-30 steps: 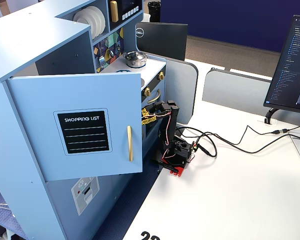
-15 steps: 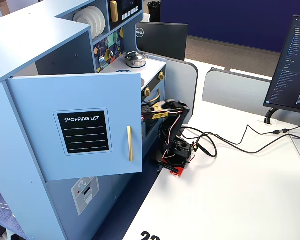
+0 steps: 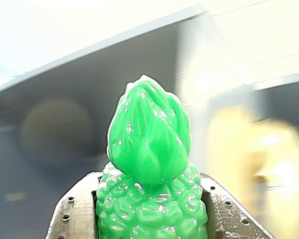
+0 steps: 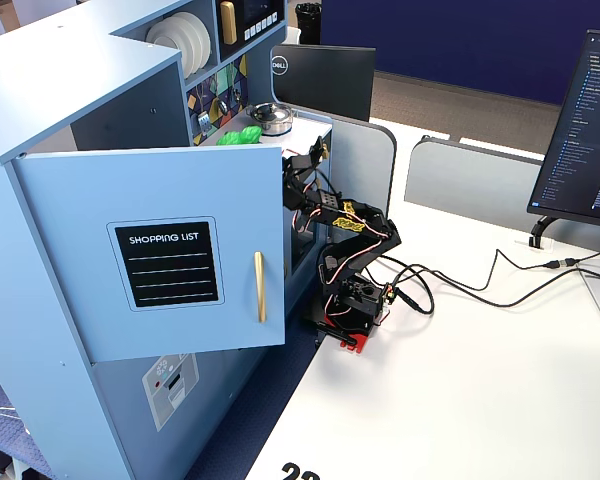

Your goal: Pick up the green pineapple from the left cabinet and place it in the gray recipient

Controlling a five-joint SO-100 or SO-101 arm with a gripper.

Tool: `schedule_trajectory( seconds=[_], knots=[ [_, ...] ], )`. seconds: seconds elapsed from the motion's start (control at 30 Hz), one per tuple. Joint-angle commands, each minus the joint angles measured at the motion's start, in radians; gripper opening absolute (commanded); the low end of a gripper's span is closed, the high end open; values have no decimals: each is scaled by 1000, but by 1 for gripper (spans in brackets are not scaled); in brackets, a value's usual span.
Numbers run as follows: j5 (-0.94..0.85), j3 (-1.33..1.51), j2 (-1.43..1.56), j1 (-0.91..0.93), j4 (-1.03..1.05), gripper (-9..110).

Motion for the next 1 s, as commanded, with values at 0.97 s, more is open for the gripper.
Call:
schedule_trajectory(
  seconds=[0.97],
  knots=[
    [130, -555, -589, 600, 793, 22]
  ],
)
